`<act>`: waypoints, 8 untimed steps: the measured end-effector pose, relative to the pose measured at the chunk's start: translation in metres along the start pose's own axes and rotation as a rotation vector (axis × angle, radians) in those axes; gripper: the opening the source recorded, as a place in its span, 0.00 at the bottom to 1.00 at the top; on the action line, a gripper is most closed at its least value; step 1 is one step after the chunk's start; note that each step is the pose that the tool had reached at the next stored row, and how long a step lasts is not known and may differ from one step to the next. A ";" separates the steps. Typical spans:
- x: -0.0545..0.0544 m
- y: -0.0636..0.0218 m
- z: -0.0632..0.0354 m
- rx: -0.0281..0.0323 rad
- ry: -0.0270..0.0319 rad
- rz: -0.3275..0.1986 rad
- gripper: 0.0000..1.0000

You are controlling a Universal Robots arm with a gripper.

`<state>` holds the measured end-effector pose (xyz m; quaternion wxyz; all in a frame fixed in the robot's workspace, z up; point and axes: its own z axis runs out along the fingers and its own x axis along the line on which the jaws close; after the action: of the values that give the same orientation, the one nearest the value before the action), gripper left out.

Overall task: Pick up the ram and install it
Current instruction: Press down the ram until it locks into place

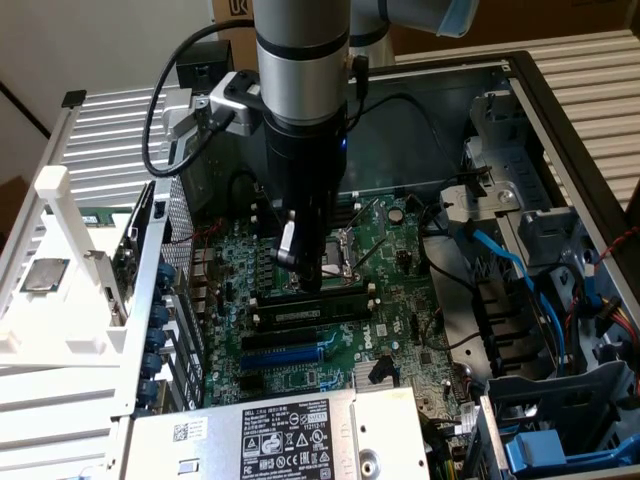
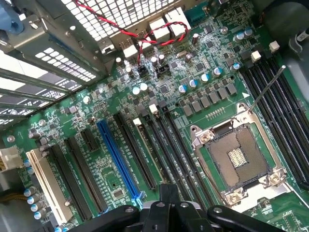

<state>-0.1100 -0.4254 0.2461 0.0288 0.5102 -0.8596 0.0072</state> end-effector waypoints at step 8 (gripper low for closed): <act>0.001 -0.0003 0.0000 -0.0045 0.0015 0.111 0.10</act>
<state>-0.1100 -0.4261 0.2461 0.0302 0.4618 -0.8864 0.0072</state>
